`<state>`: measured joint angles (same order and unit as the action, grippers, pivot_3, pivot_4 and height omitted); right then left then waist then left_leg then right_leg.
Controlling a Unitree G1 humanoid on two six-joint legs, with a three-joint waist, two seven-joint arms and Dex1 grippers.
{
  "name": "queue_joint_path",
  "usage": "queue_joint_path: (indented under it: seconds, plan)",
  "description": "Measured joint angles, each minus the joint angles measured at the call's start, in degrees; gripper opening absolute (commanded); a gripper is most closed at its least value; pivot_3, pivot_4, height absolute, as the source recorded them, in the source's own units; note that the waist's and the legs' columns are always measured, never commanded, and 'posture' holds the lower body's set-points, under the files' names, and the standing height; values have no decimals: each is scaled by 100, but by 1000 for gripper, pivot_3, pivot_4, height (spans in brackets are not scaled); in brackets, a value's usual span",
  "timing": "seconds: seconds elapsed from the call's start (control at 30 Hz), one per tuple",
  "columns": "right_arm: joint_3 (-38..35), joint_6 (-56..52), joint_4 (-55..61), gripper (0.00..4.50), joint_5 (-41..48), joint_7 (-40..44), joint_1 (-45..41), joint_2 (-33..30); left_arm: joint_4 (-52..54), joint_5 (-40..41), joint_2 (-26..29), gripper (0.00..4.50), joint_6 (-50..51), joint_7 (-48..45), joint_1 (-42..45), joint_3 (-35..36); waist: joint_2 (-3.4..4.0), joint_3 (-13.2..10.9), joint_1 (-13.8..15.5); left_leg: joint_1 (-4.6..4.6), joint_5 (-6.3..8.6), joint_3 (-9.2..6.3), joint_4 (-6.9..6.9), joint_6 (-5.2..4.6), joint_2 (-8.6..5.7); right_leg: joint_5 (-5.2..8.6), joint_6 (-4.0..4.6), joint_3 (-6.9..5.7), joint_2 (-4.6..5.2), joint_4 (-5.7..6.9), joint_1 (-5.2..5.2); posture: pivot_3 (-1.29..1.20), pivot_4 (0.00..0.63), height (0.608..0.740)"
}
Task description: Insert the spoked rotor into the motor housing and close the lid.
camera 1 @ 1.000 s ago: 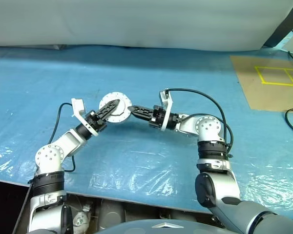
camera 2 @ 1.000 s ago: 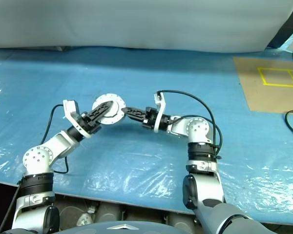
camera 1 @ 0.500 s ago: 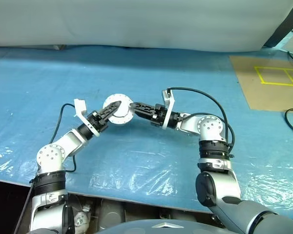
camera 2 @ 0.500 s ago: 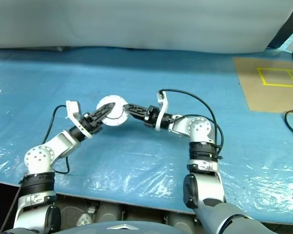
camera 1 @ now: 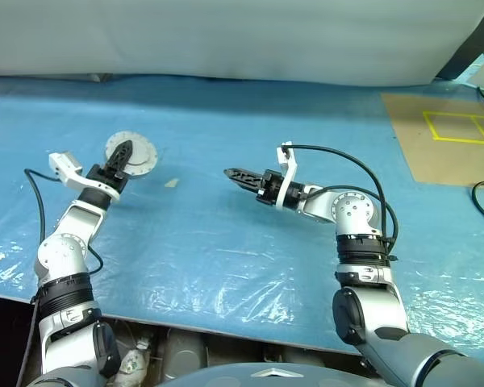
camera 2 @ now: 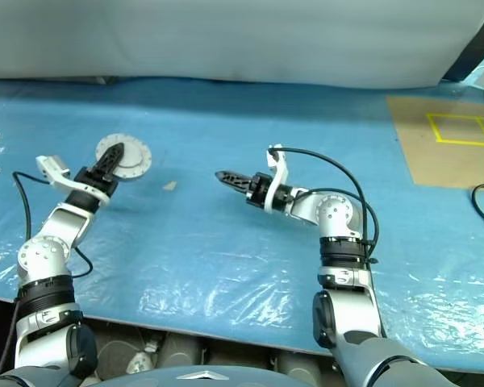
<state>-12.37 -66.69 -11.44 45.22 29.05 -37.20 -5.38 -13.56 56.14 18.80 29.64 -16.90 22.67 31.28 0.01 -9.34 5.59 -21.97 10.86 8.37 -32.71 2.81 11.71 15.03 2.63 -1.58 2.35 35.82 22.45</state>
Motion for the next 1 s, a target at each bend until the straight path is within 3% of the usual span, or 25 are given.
queue_joint_path:
  seconds: [0.13, 0.23, 0.33, 0.57, 0.83, 1.0]
  plan:
    - [63, 77, 0, 3092, -58, -9, 33, -56, -426, -506, 21, 2831, -231, -88, -40, -111, -9, -1, -3, -1, 0, -1, -3, 0, 1, -2, -2, 0, 0, 1, -1, 0, 150, 740]
    - [112, 98, -1, 3128, -70, -20, 33, -25, -545, -686, 11, 3501, -264, -460, -98, -257, -11, 0, 6, -2, 0, -1, -4, 0, 0, -2, -2, -1, 2, 1, -2, 0, 150, 740]
    - [183, 114, -2, 3128, -81, -21, 33, -6, -584, -764, 11, 4489, -286, -660, -80, -275, -12, 0, -2, 7, 0, -1, -4, 0, 0, -2, -1, 0, 2, 2, -8, 0, 150, 740]
    - [259, 134, -3, 3128, -139, -13, 82, -3, -1164, -1268, 185, 4489, -592, -450, -35, -205, -12, 0, -9, 14, 0, -1, -3, 0, 2, -2, 1, 1, 1, 2, -13, 0, 150, 740]
    - [456, 172, -4, 3128, -252, 89, 215, -7, -2122, -1904, 881, 4489, -2085, -71, 52, 424, -14, 2, -10, 19, 0, -1, -2, 0, 2, -3, 0, 1, 2, 0, -17, 0, 150, 740]
    - [485, 252, -5, 3128, -259, 137, 215, -13, -2052, -1888, 1001, 4489, -2409, -417, -165, 581, -16, 3, 9, 23, 0, -1, -3, 0, 5, -3, 0, -1, 16, 1, -23, 0, 150, 740]
